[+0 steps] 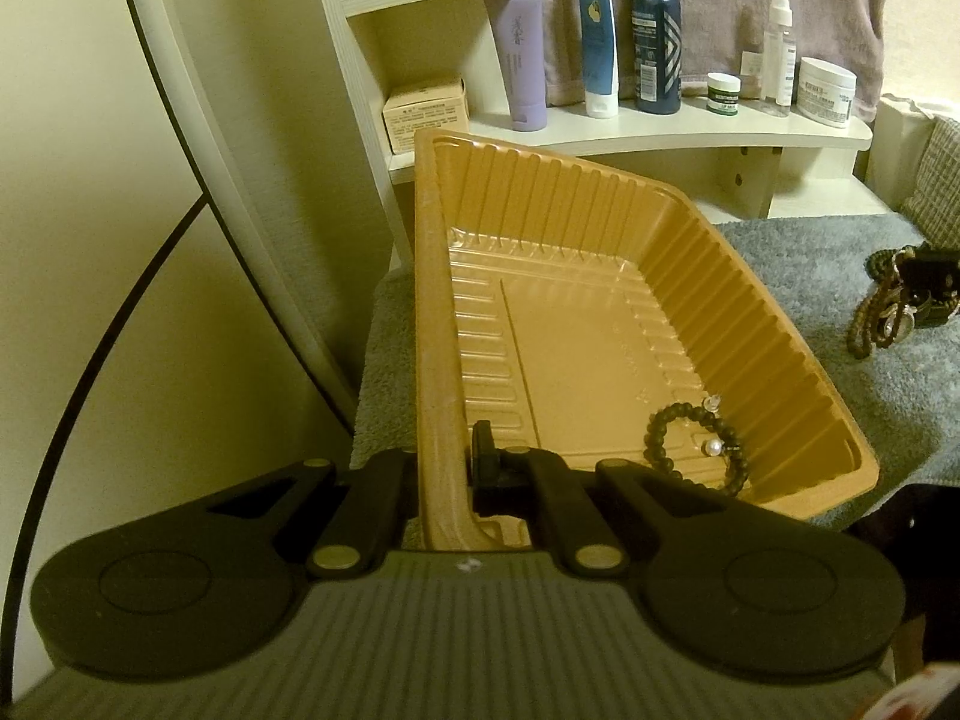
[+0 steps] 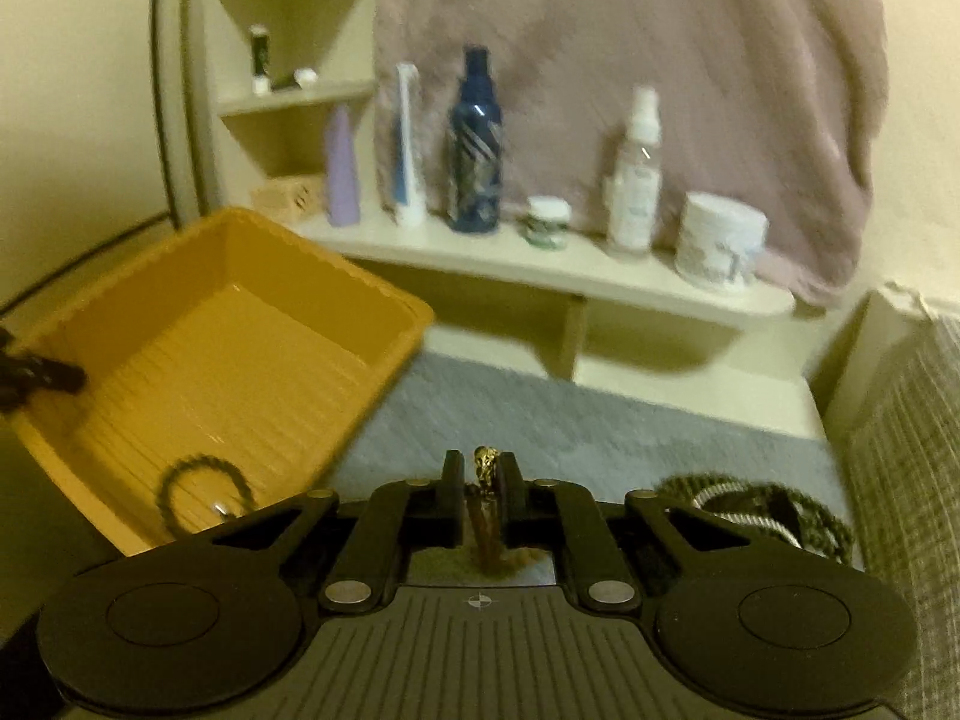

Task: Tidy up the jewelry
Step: 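Carry the brown bead bracelet into the tray and open the right tool, then move the right tool back over the jewelry pile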

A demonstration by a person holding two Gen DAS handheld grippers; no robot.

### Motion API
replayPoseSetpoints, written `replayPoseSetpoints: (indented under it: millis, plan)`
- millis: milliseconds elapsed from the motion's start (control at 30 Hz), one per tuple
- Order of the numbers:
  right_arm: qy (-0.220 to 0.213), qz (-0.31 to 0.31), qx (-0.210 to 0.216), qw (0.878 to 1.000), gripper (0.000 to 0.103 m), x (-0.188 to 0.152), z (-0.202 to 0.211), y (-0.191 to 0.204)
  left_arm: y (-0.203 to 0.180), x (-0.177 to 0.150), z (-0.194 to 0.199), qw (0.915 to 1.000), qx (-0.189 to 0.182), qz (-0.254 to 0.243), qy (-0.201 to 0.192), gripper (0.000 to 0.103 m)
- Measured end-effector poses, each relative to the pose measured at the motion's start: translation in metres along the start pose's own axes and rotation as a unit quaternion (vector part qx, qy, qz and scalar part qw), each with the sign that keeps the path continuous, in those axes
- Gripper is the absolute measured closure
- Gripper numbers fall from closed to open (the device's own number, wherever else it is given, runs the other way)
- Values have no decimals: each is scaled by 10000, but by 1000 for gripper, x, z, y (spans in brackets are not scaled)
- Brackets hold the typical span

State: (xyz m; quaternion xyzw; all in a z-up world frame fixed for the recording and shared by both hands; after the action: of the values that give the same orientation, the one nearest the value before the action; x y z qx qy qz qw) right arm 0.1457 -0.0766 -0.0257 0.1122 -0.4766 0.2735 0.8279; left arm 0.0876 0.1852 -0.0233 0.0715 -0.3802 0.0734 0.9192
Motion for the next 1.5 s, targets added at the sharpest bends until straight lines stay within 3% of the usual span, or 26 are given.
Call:
replayPoseSetpoints:
  millis: [200,367,733,767,833,1000,1200,1500]
  plan:
    - [-386,112,711,9967,93,29,7,22,0,1,0,10000,-11,2,-14,100]
    - [-352,333,1264,9908,93,36,-3,48,0,1,1,10000,-13,2,-11,100]
    - [-32,375,1697,9848,90,23,-26,69,0,3,1,10000,-24,12,-18,100]
    - [-48,373,1674,9852,87,22,-26,68,0,3,1,10000,-24,12,-16,100]
    - [-121,320,1578,9869,62,21,-23,65,0,3,1,10000,-27,14,-18,100]
    - [-146,-2,1201,9926,61,11,-15,43,1,3,1,10000,-29,18,-21,100]
    - [221,-400,498,9977,61,-23,-9,11,2,2,1,10000,-25,-4,-29,100]
    - [576,-932,-608,9921,61,-56,-1,-39,-1,1,2,10000,9,-44,-27,100]
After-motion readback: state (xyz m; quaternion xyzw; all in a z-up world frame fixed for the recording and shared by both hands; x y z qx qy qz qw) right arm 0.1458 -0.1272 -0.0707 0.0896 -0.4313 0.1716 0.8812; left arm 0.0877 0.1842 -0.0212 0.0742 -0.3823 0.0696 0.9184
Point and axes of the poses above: each gripper's, at about its wrist camera, not at the fingertips, and z roughly against the way its jaws point, y to its left, x to its top, the point moved 1 cm from there along -z, roughly the way its jaws point, and after that the axes turned 8 degrees about z, right-handed, at the moved point
